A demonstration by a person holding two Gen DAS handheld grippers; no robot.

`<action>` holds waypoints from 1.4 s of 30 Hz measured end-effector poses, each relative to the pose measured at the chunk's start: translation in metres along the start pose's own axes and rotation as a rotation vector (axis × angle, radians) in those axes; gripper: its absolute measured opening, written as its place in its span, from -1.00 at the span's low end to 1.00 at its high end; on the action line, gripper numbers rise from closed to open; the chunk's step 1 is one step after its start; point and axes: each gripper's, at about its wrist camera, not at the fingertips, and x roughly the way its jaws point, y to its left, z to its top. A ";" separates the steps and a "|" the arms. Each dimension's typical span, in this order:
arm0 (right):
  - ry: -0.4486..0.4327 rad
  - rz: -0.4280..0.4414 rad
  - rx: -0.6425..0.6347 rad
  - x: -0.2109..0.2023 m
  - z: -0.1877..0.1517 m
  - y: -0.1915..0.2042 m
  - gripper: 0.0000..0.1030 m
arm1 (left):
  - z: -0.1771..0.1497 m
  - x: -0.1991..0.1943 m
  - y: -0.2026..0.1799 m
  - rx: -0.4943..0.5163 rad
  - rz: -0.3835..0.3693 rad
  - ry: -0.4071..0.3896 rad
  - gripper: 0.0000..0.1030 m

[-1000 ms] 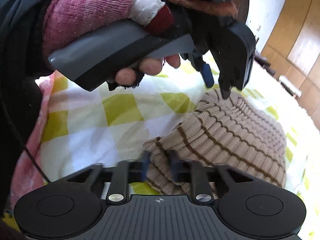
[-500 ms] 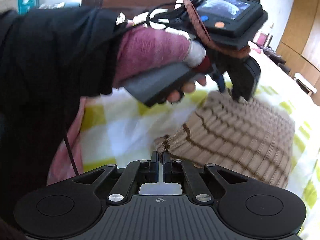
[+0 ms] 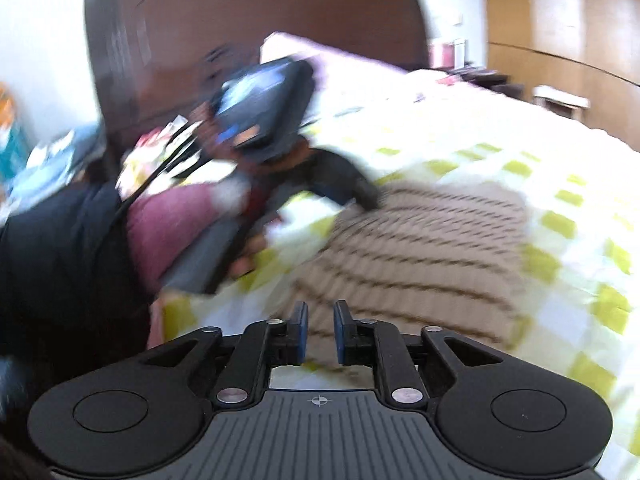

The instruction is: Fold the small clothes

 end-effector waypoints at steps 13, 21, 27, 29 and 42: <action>0.080 -0.232 0.273 0.032 -0.019 -0.080 -0.47 | -0.048 -0.044 -0.031 0.108 -0.082 0.041 -0.16; 0.043 -0.206 0.307 0.017 -0.021 -0.083 -0.46 | -0.056 -0.056 -0.018 0.073 -0.069 0.071 -0.08; -0.012 -0.182 0.400 0.008 -0.014 -0.101 -0.27 | -0.061 -0.068 -0.023 0.050 -0.163 0.089 -0.10; 0.003 -0.174 0.420 0.015 -0.014 -0.105 -0.24 | -0.063 -0.062 -0.025 0.056 -0.163 0.101 -0.10; 0.122 -0.139 0.420 0.048 -0.025 -0.082 -0.09 | -0.064 -0.043 -0.018 0.123 -0.139 0.126 0.11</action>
